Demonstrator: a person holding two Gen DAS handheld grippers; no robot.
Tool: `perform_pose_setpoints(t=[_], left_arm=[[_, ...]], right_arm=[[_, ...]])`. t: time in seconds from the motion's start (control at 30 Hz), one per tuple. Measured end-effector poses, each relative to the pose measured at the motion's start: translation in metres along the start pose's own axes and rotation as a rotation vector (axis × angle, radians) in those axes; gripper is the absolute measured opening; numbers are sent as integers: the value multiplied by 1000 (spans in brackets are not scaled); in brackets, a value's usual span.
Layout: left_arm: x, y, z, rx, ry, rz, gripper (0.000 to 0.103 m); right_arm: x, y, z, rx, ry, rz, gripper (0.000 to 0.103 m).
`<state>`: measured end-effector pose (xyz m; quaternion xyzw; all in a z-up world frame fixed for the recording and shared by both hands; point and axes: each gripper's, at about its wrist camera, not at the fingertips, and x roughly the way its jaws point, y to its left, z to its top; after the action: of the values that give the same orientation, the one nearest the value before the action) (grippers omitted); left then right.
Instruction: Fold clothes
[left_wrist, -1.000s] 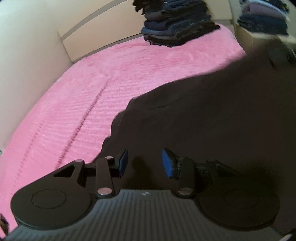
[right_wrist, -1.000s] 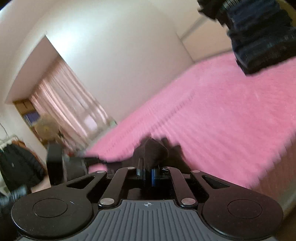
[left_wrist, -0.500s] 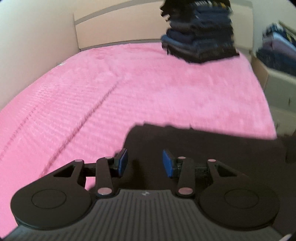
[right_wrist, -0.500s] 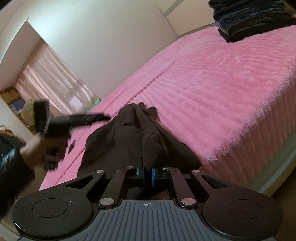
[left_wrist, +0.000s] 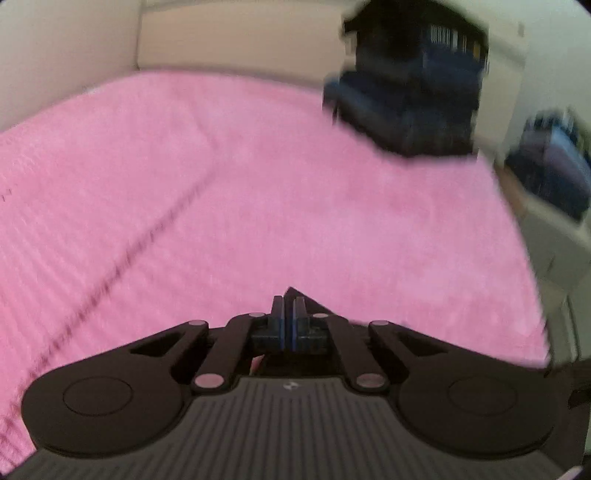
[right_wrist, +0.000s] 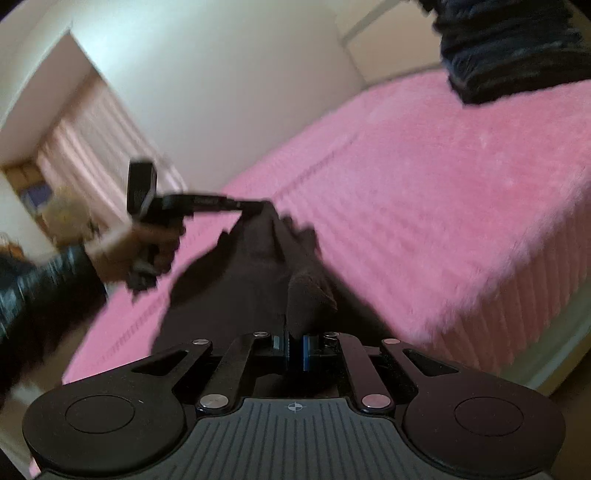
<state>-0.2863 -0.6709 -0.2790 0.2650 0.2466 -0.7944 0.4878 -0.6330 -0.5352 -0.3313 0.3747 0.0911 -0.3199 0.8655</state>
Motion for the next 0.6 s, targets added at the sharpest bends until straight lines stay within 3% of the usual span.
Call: perform_pose_setpoints(t=[0.07, 0.2, 0.27, 0.43, 0.5, 0.57, 0.6], left_arm=[[-4, 3, 5, -12, -47, -11, 0], [22, 4, -3, 8, 51, 14, 0], [24, 6, -9, -5, 60, 23, 0], [-7, 9, -15, -19, 11, 86, 5], [-29, 9, -15, -17, -13, 133, 9], [-54, 10, -20, -38, -42, 158, 15], [-66, 10, -23, -52, -57, 165, 15]], right_arm=[[1, 2, -2, -24, -10, -14, 4], [12, -11, -13, 31, 44, -58, 4], [11, -9, -14, 5, 42, -66, 5], [5, -16, -12, 36, 31, -95, 6], [-1, -16, -11, 46, 15, -120, 19], [-11, -12, -7, 34, -17, -170, 40], [-16, -8, -6, 19, -35, -188, 41]])
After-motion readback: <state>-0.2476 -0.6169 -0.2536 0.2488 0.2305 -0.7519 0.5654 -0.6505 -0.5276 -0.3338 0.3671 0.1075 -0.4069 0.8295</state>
